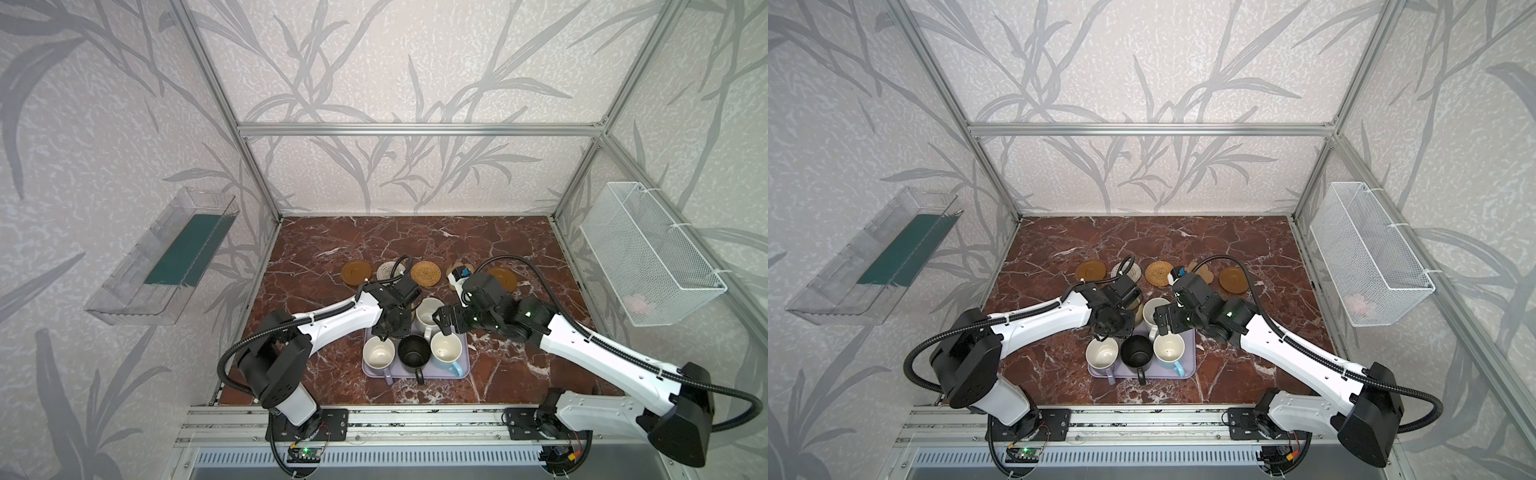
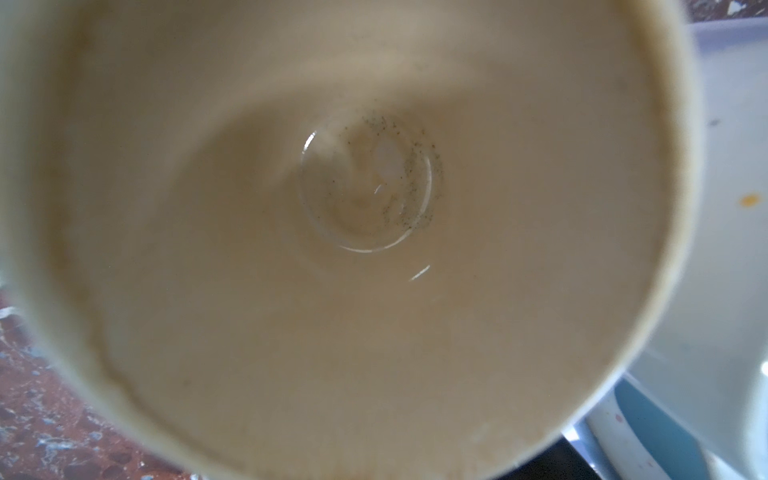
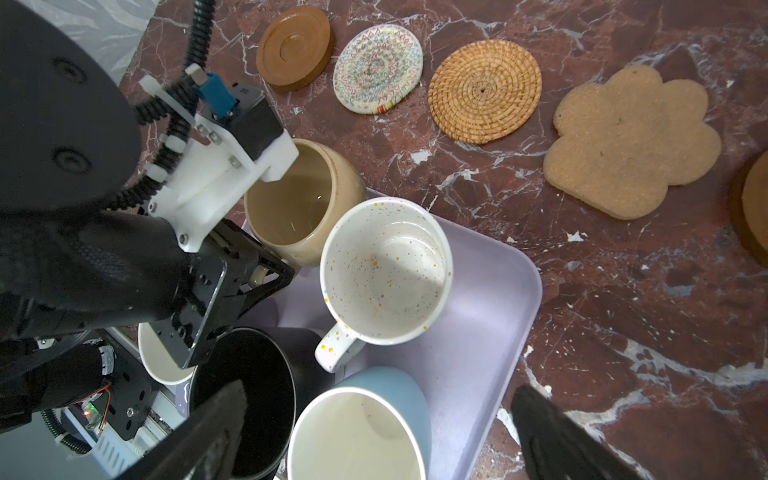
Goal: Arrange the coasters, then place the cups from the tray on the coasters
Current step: 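Lower the left gripper into the beige mug while the right gripper approaches it, then lift the beige mug with the left gripper toward the coasters while the right gripper follows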
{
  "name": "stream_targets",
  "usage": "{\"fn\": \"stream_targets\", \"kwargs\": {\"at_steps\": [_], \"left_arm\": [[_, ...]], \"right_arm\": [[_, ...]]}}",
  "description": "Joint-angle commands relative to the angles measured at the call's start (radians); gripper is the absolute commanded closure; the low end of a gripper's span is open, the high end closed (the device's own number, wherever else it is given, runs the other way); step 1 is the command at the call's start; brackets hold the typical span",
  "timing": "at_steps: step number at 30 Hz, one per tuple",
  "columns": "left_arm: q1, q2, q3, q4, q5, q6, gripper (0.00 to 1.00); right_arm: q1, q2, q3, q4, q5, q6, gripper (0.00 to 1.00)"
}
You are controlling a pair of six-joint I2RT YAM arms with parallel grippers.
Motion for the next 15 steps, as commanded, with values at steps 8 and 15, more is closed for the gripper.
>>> {"fn": "stream_targets", "kwargs": {"at_steps": [8, 15], "left_arm": [[0.002, -0.006, 0.057, 0.008, -0.049, 0.033, 1.00], [0.002, -0.072, 0.062, -0.009, -0.045, 0.024, 1.00]], "right_arm": [[0.003, -0.022, 0.001, 0.010, 0.013, -0.010, 0.01], [0.003, -0.044, -0.019, 0.083, -0.057, -0.031, 0.00]]}}
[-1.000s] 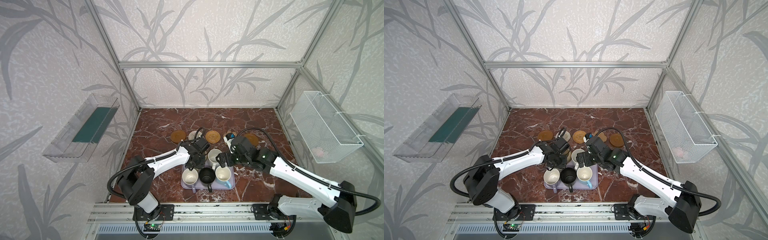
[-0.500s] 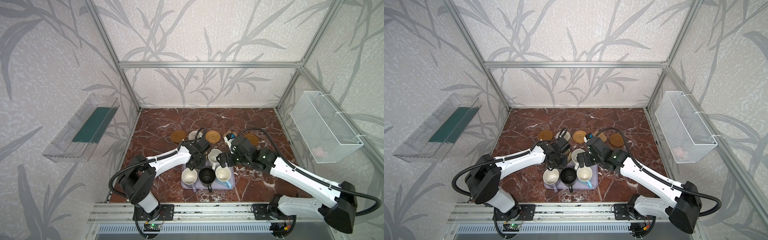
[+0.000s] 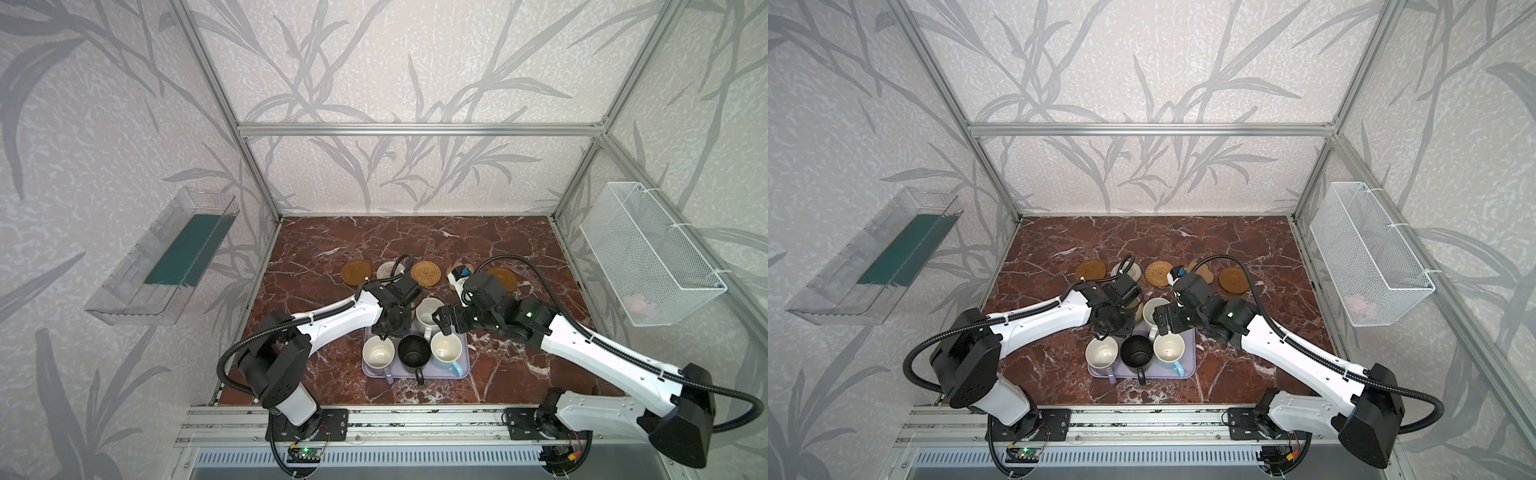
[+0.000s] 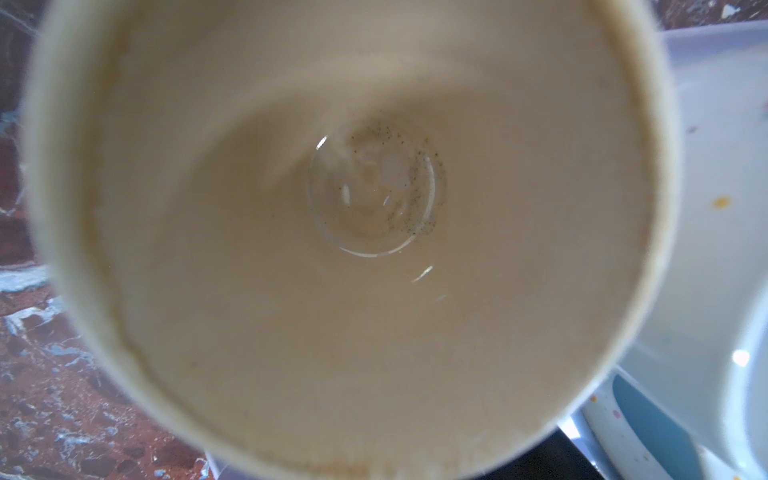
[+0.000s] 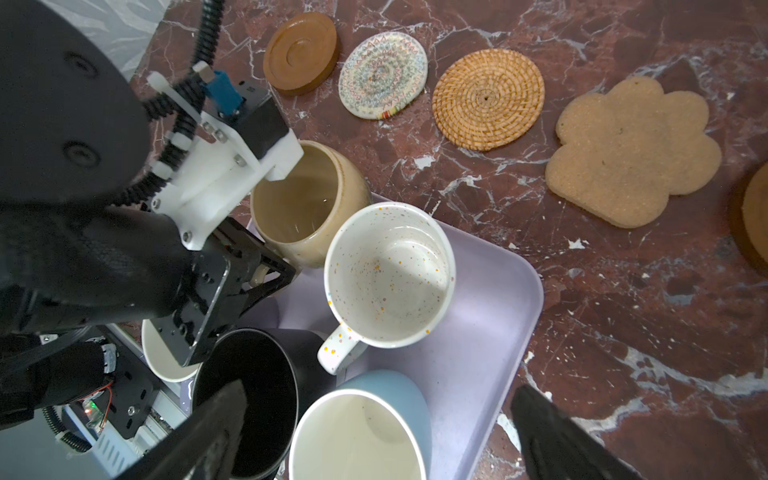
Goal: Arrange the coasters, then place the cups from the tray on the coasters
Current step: 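Lift the beige mug with the left gripper toward the coasters while the right gripper follows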
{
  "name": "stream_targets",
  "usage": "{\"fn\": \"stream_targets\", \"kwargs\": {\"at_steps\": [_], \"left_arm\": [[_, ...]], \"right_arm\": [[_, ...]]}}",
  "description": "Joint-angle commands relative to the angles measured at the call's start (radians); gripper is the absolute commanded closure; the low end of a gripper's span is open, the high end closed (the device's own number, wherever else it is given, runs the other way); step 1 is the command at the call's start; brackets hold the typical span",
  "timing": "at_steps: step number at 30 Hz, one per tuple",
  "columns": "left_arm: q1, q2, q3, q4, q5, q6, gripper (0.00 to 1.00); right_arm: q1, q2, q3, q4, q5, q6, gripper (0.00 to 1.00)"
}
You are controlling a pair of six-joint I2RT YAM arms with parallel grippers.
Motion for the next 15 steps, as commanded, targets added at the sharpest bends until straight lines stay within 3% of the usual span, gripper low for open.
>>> {"fn": "stream_targets", "kwargs": {"at_steps": [1, 6, 15], "left_arm": [[0.002, -0.069, 0.046, 0.010, -0.031, 0.007, 1.00], [0.004, -0.111, 0.047, -0.008, -0.042, 0.003, 1.00], [0.014, -0.161, 0.065, -0.053, -0.078, 0.005, 1.00]], "right_arm": [[0.003, -0.041, -0.025, 0.072, -0.056, -0.016, 0.00], [0.005, -0.035, -0.040, 0.133, -0.142, -0.019, 0.00], [0.006, -0.027, -0.043, 0.187, -0.192, -0.013, 0.00]]}}
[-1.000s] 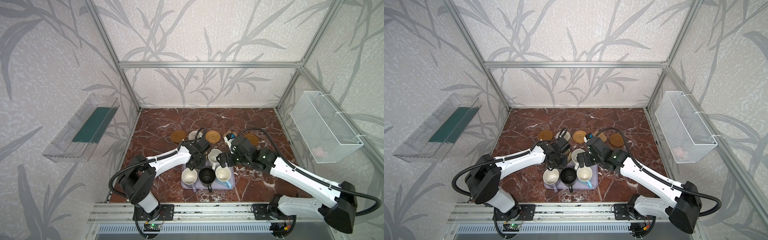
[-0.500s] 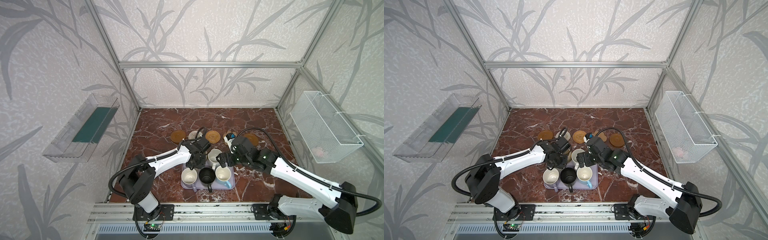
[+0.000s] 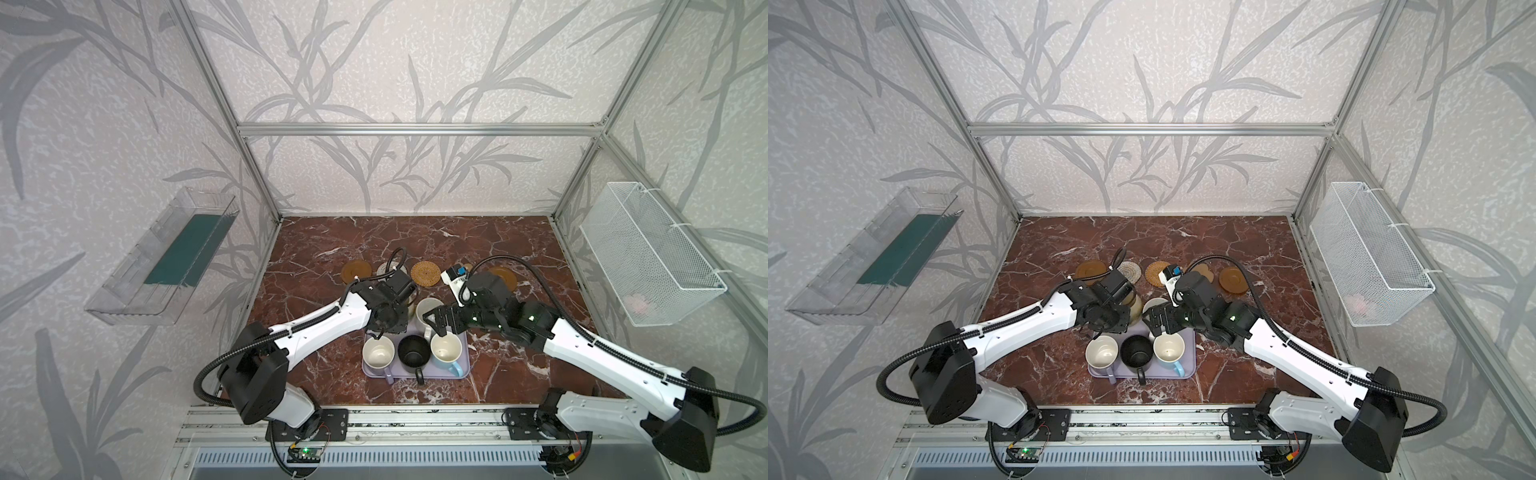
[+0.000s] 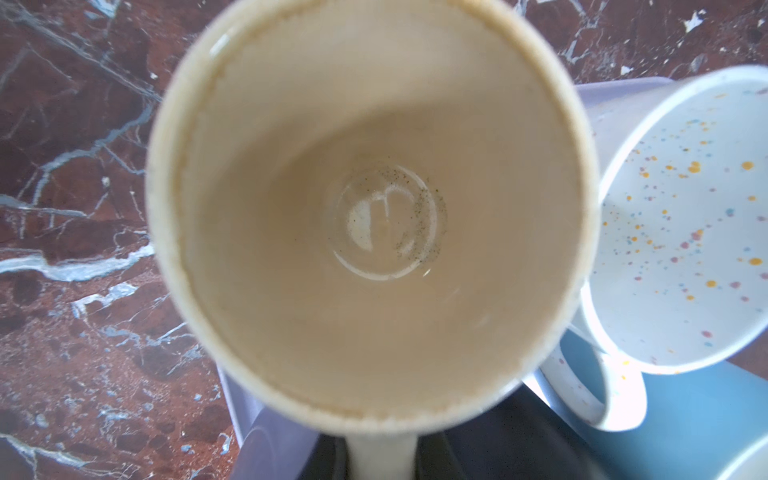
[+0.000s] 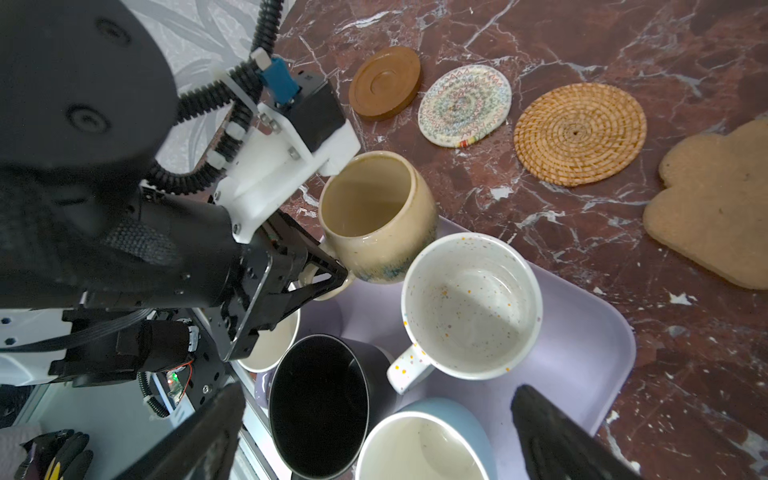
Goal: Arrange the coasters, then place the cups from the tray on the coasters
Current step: 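Lift the beige mug with the left gripper toward the coasters while the right gripper follows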
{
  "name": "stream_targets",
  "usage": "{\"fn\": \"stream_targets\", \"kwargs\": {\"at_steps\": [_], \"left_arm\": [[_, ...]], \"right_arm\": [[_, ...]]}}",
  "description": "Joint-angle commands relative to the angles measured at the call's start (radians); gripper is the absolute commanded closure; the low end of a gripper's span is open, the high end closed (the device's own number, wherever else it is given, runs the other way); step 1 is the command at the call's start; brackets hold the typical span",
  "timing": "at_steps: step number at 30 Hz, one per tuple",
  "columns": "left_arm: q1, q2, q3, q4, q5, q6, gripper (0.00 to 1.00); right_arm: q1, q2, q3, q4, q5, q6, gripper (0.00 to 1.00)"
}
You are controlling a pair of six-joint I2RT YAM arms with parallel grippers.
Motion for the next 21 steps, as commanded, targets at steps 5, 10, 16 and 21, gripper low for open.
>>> {"fn": "stream_targets", "kwargs": {"at_steps": [5, 10, 16, 21], "left_arm": [[0.010, -0.079, 0.107, -0.059, -0.103, 0.020, 1.00], [0.031, -0.102, 0.135, -0.076, -0.125, 0.039, 1.00], [0.071, -0.122, 0.168, -0.110, -0.165, 0.063, 1.00], [0.134, -0.126, 0.187, -0.098, -0.154, 0.108, 1.00]], "right_arm": [[0.006, 0.003, -0.011, 0.092, -0.074, 0.008, 0.01], [0.007, 0.024, 0.012, 0.122, -0.068, 0.015, 0.01], [0.007, 0.056, 0.046, 0.154, -0.042, 0.024, 0.01], [0.007, 0.122, 0.108, 0.184, -0.068, 0.022, 0.01]]}}
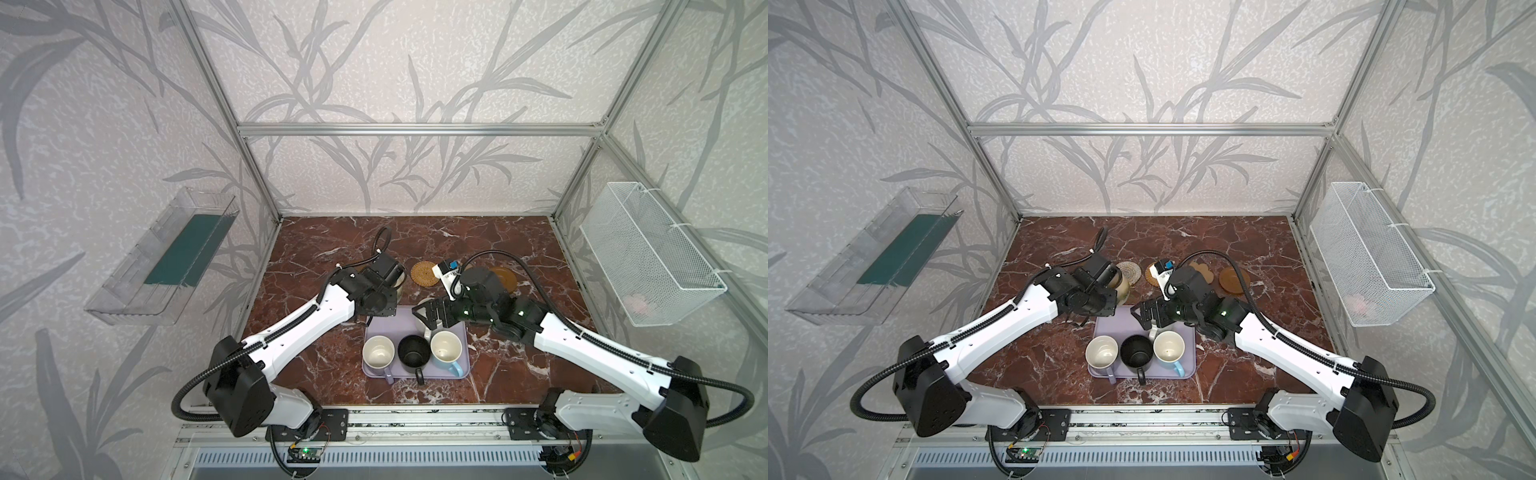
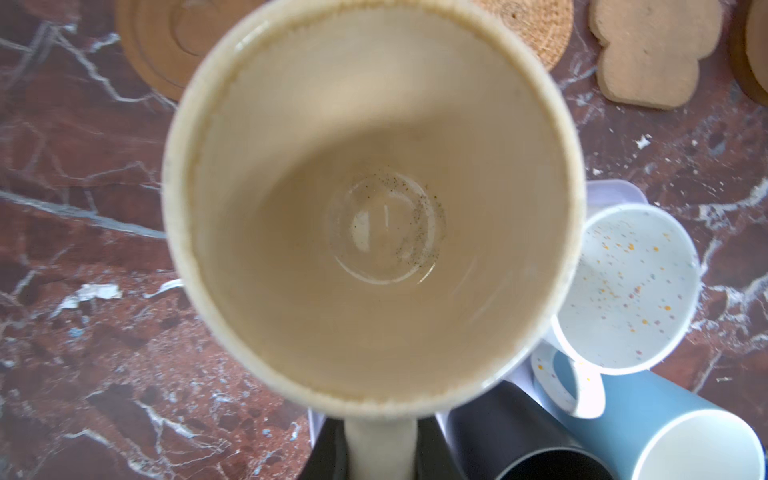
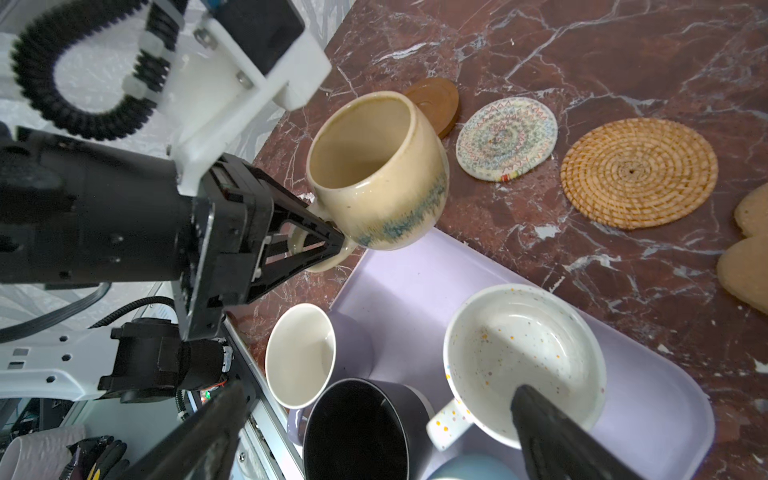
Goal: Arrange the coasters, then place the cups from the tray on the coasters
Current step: 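Lift the beige mug with the left gripper toward the coasters while the right gripper follows, then lower the beige mug onto the small brown wooden coaster with the left gripper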
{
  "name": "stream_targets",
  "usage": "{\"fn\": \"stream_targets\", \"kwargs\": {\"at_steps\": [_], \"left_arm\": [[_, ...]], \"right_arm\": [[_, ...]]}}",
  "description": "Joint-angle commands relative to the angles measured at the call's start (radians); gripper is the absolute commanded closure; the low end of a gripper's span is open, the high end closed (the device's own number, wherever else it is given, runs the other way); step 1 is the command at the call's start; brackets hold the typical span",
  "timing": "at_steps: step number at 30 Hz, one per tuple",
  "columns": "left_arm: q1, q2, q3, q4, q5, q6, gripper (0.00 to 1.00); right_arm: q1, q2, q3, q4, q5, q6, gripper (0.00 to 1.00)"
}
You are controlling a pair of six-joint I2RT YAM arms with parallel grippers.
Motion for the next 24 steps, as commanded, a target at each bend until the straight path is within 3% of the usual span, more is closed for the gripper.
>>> {"fn": "stream_targets", "kwargs": {"at_steps": [1, 6, 14, 24], "left_arm": [[0.034, -0.048, 0.062, 0.031, -0.050, 0.050, 1.00], [0.113, -0.022, 0.087, 0.063, -0.036, 0.085, 1.00], [0.226, 0.043, 0.101, 0.134, -0.081, 0.132, 1.00], [0.309, 0.148, 0.094, 0.281, -0.092, 0.262, 1.00]], "right_arm": [[0.004, 0.049, 0.071, 0.061, -0.024, 0.005, 0.01], [0.004, 0.145, 0.157, 0.074, -0.032, 0.003, 0.01], [0.000, 0.298, 0.312, 0.019, 0.050, -0.013, 0.01], [-0.036, 0.497, 0.477, 0.016, -0.018, 0.016, 0.01]]}}
